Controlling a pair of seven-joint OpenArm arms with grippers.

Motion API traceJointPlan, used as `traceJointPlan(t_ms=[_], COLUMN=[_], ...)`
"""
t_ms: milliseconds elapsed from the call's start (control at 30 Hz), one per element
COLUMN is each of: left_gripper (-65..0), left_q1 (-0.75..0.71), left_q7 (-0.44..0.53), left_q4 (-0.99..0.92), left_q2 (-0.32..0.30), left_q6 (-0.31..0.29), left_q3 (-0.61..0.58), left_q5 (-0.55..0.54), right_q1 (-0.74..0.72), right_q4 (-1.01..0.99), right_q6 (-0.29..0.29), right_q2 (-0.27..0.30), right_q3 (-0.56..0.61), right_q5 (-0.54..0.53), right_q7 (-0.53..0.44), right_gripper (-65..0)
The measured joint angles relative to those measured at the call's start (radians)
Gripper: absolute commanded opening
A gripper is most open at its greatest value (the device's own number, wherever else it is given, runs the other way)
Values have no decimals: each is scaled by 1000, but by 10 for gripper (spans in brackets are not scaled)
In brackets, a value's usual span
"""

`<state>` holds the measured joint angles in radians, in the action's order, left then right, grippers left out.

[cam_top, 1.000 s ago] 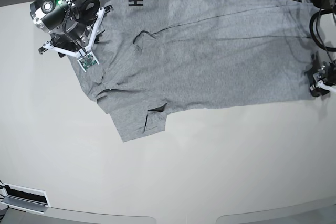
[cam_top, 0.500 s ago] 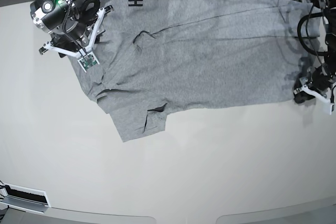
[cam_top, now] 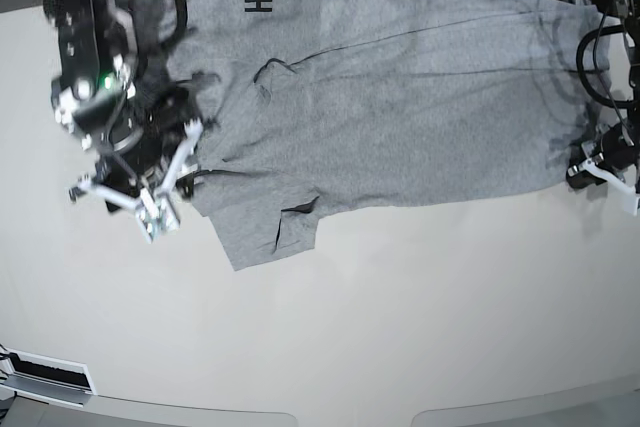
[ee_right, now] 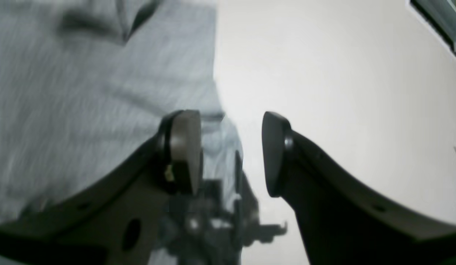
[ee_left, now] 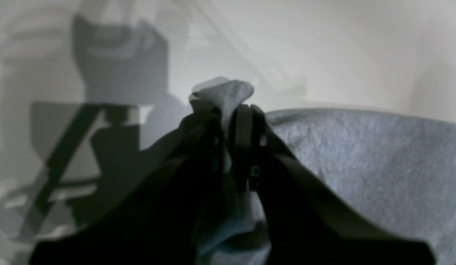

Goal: Layout the t-shirt on the table in an organized manner, then fold the t-shirt properly
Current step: 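Grasp the hem corner with the right gripper and fold it over the body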

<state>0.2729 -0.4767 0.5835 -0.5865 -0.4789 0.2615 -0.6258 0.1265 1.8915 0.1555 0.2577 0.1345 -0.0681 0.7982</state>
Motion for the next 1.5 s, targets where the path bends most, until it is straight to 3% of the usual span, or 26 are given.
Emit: traceJointPlan(t_ms=[100, 367, 500, 600, 667, 733, 900, 1033, 1267, 1367, 1500], left_gripper=[-650, -650, -650, -650, -650, -650, -650, -650, -650, -650, -650], left_q1=[-1, -1, -2, -4, -4, -4, -4, -5, -5, -5, -4], left_q7=[-3, -8, -11, -14, -14, -14, -14, -13, -13, -14, -13], left_q4=[1, 0, 0, 1, 1, 1, 1, 1, 1, 1, 1], left_q2=[0, 0, 0, 0, 0, 0, 0, 0, 2, 2, 2], left_q6=[-1, -8, -44, -45, -45, -45, -46, -45, -45, -45, -45], left_q3=[0, 0, 0, 0, 0, 0, 0, 0, 0, 0, 0], left_q5=[-3, -25, -33, -40, -40, -40, -40, -49, -59, -59, -59], right_q1=[-117, -428, -548, -594, -605, -606, -576, -564, -563, -559, -560], right_q4=[-186, -761, -1030, -1183, -1224, -1231, -1231, -1231, -1234, -1236, -1228], right_q6=[16, 172, 259, 287, 290, 249, 235, 312, 386, 364, 304], right_q2=[-5, -74, -131, -142, -139, -140, -137, -154, -196, -193, -178], right_q3=[1, -30, -117, -182, -219, -241, -247, -248, -246, -246, -246], right_q5=[-126, -364, -393, -373, -331, -278, -273, -272, -288, -223, -145], right_q7=[-4, -1, -32, -102, -153, -193, -250, -249, -228, -325, -416], right_gripper=[-359, -359, -359, -359, -359, -359, -359, -367, -544, -650, -650])
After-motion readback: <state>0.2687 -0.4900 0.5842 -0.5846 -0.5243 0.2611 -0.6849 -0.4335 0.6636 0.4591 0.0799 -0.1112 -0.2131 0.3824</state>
